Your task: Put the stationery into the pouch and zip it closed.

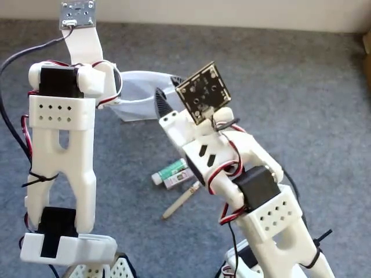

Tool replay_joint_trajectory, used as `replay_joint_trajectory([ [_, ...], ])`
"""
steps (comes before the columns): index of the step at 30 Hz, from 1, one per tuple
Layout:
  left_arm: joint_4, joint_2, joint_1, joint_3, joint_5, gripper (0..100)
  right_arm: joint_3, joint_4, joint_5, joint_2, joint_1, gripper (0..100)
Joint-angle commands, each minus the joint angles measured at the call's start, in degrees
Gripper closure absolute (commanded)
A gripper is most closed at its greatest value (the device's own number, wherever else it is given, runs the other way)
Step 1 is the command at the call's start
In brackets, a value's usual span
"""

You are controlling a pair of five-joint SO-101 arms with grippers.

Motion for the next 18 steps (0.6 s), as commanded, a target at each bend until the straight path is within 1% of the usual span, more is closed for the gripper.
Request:
replay_joint_trajectory([
  [1,-0.35,1.27,-0.75,1.19,0.26,99,-3.82,3.38,-0.53,-2.07,3.21,89.0],
  [3,-0.35,1.27,-0.75,1.19,0.26,99,-3.65,5.93,-0.53,-2.07,4.70,89.0],
  [7,-0.35,1.27,-0.75,1.10,0.44,99,-3.65,12.00,-0.62,-2.07,5.32,89.0],
  [12,-0.35,1.27,-1.54,1.19,0.44,99,-3.47,18.15,-7.21,-2.15,5.32,89.0],
  [18,-0.35,1.27,-1.89,1.10,0.53,99,-3.38,26.15,-7.74,-2.15,5.32,89.0],
])
